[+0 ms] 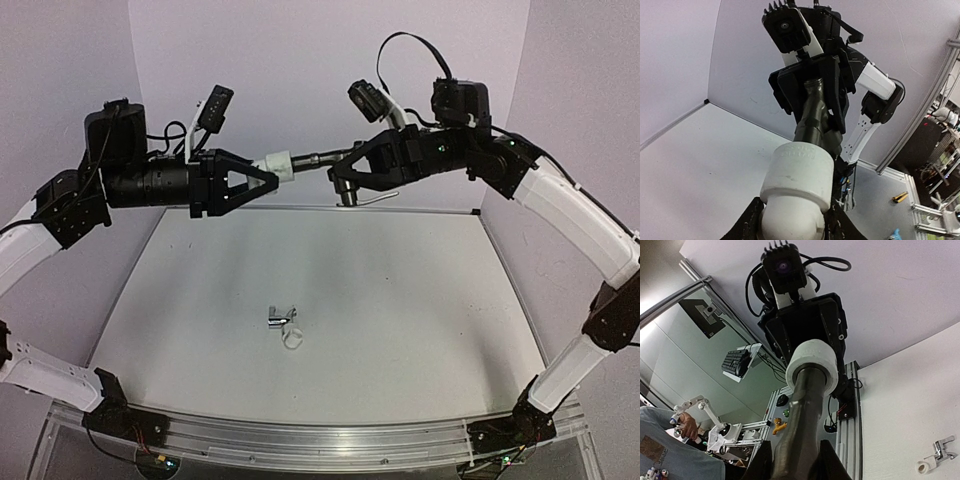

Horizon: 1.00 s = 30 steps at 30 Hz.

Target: Install the water faucets

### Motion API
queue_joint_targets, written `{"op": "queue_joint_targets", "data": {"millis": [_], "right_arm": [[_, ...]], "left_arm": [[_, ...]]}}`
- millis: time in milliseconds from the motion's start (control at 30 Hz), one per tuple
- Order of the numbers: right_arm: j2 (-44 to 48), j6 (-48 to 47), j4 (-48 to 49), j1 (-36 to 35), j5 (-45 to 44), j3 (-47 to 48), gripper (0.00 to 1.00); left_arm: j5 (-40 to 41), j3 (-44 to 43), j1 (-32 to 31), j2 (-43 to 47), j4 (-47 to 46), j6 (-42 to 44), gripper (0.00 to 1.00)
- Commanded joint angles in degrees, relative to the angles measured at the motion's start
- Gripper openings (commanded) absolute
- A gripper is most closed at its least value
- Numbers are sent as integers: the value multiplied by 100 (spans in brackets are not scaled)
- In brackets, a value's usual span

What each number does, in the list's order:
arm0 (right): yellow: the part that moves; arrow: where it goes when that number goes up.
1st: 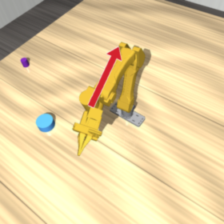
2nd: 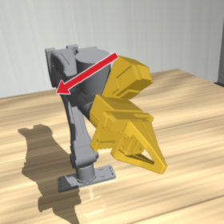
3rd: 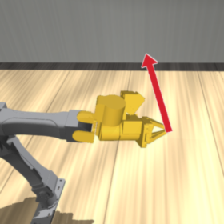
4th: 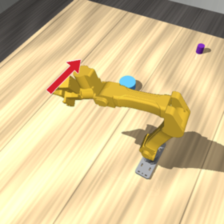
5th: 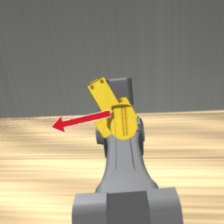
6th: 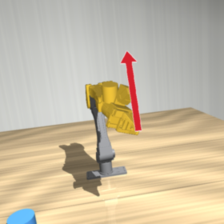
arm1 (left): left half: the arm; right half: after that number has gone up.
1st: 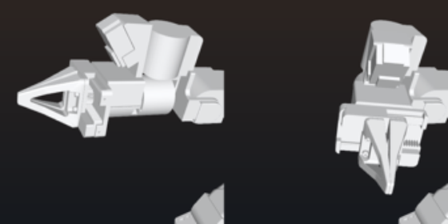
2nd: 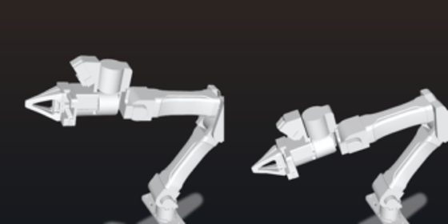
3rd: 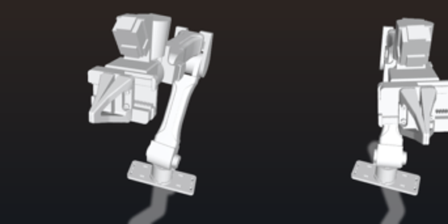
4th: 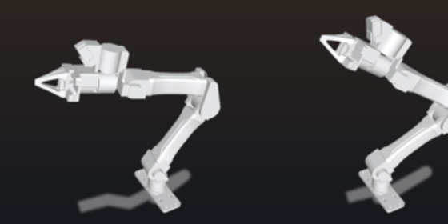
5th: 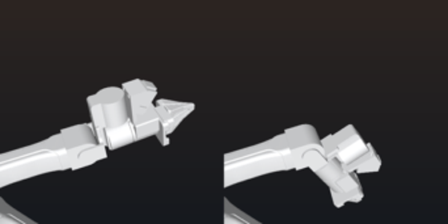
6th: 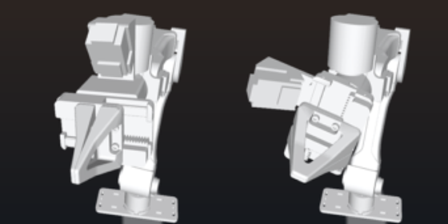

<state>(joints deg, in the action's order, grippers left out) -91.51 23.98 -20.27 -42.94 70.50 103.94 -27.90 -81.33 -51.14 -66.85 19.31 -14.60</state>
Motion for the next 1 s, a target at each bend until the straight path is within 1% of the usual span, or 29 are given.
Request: {"op": "queue_joint_targets", "data": {"millis": [0, 100, 133, 200, 233, 267, 333, 433, 500, 567, 633, 733, 800, 867, 967], "right_arm": [[-64, 323, 273, -70, 507, -66, 0], [-93, 351, 268, -40, 542, -116, 0], [-102, 334, 264, -36, 514, -105, 0], [-105, 228, 254, 3, 419, -82, 0], [-98, 119, 246, 27, 350, -64, 0], [-70, 22, 242, 60, 298, -58, 0], [1, -273, 236, 127, 113, -47, 0], [160, -889, 220, 222, -305, -66, 0], [333, -1362, 216, 259, -650, -144, 0], [491, -1936, 208, 277, -1024, -270, 0], [640, -2561, 212, 284, -1415, -377, 0], [816, -3526, 224, 282, -1820, -463, 0], [915, -4223, 248, 284, -2017, -512, 0], [1033, -4887, 263, 281, -2151, -605, 0], [1261, -6152, 328, 278, -2376, -875, 0]], "left_arm": [[491, -329, -45, -71, 240, 1425, 3], [490, -400, -45, -90, 422, 1813, 2], [530, -404, -46, -82, 462, 1902, 5], [690, -421, -52, -35, 560, 2094, 18], [802, -409, -50, 9, 576, 2178, 23], [919, -370, -51, 75, 517, 2200, 32], [1251, -301, -51, 209, 418, 2165, 53], [1597, -376, -48, 346, 462, 1778, 74], [1778, -557, -49, 344, 704, 1344, 83], [1975, -830, -45, 270, 1193, 853, 88], [2362, -1058, -49, 196, 1649, 80, 90], [2303, -1099, -45, 223, 1961, -920, 92], [2094, -883, -33, 298, 1910, -1626, 92], [1714, -656, 6, 365, 1657, -2416, 93], [894, -199, 118, 461, 847, -3264, 94]]}}
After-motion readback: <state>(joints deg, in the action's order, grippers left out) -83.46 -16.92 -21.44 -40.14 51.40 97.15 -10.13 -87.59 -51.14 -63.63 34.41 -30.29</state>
